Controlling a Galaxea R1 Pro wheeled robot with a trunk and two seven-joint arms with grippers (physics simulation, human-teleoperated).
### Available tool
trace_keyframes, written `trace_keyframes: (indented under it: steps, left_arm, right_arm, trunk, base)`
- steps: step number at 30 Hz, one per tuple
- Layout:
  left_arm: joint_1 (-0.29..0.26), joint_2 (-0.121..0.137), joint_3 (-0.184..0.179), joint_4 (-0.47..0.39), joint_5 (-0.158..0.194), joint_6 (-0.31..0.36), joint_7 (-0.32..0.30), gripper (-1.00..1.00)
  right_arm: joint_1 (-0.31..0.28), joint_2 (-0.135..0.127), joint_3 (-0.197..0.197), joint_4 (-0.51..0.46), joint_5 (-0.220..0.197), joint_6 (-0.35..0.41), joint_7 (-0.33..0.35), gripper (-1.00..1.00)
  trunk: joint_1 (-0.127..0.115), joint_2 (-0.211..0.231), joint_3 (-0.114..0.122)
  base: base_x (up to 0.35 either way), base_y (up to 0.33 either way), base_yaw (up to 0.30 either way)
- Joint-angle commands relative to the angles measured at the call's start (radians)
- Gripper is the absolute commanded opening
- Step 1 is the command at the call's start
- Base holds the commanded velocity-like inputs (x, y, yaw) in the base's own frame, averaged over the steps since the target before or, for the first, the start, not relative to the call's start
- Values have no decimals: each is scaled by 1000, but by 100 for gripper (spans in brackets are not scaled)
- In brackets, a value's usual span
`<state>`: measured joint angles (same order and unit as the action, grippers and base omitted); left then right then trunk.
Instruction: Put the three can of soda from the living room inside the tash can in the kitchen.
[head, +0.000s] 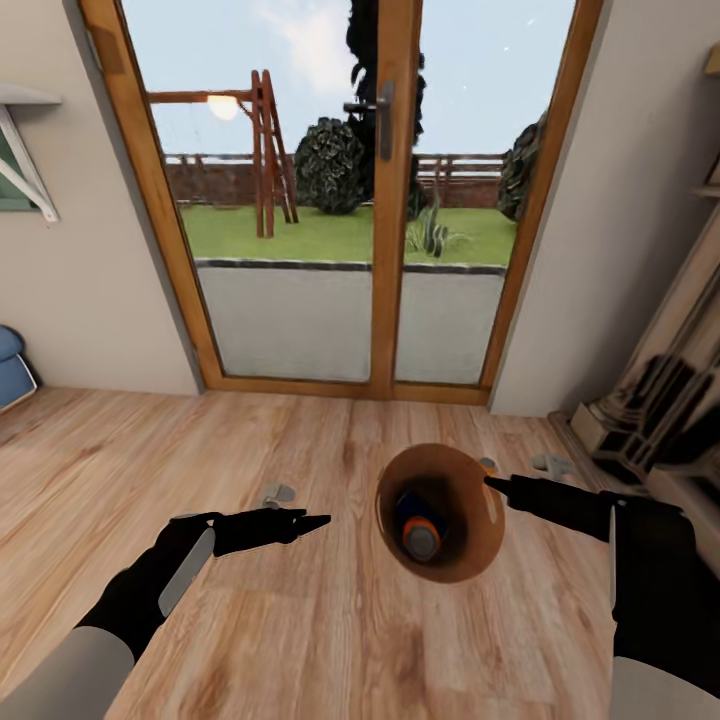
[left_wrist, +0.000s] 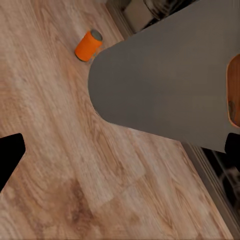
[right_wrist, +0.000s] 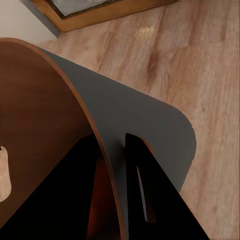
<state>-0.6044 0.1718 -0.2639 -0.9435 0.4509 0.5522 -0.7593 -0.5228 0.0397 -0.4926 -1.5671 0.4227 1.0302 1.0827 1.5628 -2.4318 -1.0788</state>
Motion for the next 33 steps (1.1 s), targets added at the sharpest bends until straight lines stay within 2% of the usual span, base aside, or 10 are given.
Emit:
trace_keyframes:
  steps: [1,17,33]
  left_arm:
    - [0,0,0,0,0,0,0,100]
    - [0,0,2,0,-1,0,0,100]
    - [1,1,2,0,-1,0,0,100]
  right_arm:
    - [0,0,0,-1,-30,17,18,-100]
    - [0,0,-40,-1,-30,17,62,-100]
    - [0,0,-41,-1,-29,17,62,-100]
  trunk:
    - [0,0,0]
    - [0,0,0]
    - [0,0,0]
  base:
    - [339,0,0]
    - [339,0,-12]
    - [339,0,-255]
